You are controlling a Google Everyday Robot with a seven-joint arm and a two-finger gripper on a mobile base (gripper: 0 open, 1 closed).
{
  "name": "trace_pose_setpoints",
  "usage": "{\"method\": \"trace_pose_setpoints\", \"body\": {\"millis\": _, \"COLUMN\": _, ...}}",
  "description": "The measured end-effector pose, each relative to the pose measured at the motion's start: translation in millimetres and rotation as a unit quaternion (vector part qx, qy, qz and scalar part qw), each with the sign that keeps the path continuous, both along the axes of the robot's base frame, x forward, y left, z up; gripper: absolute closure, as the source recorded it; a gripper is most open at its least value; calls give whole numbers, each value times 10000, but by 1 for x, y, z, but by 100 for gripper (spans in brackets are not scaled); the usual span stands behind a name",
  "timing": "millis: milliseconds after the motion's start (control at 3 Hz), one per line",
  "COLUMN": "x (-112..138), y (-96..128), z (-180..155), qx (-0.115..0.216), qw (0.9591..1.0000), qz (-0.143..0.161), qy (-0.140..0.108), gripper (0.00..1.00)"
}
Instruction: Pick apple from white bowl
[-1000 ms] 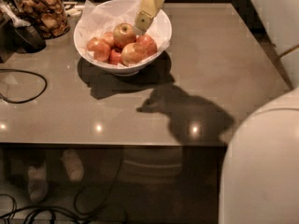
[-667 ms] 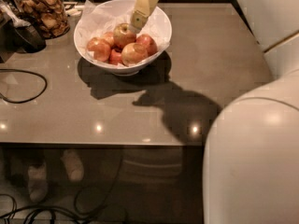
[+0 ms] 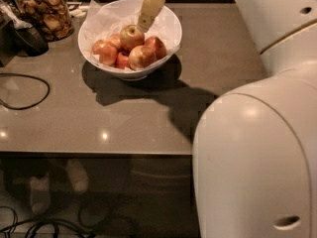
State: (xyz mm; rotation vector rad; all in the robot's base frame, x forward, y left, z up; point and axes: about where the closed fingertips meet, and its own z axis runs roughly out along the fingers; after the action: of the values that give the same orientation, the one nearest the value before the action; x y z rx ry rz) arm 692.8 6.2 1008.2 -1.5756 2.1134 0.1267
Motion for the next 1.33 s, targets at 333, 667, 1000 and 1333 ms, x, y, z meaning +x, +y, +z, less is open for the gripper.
{"method": "trace_pose_setpoints", "body": {"millis": 333, "x": 9, "y": 5, "z": -7, "qx": -1, "qw": 10000, "qz": 14, "qy": 50, "gripper": 29}}
{"method": "trace_pose_setpoints", "body": {"millis": 667, "x": 16, "y": 12, "z": -13, "qx": -2, "qw": 9999, "qz": 59, "qy": 81, "gripper": 28}}
{"method": "trace_pose_setpoints", "body": {"millis": 1000, "x": 21, "y": 23, "z": -19, "qx": -29, "qw": 9998, "qz": 164, "qy": 122, "gripper": 28}}
{"method": "trace_pose_setpoints", "body": {"millis": 1333, "x": 25, "y": 36, "z": -27, "qx": -68, "qw": 9994, "qz": 286, "qy": 184, "gripper": 29}}
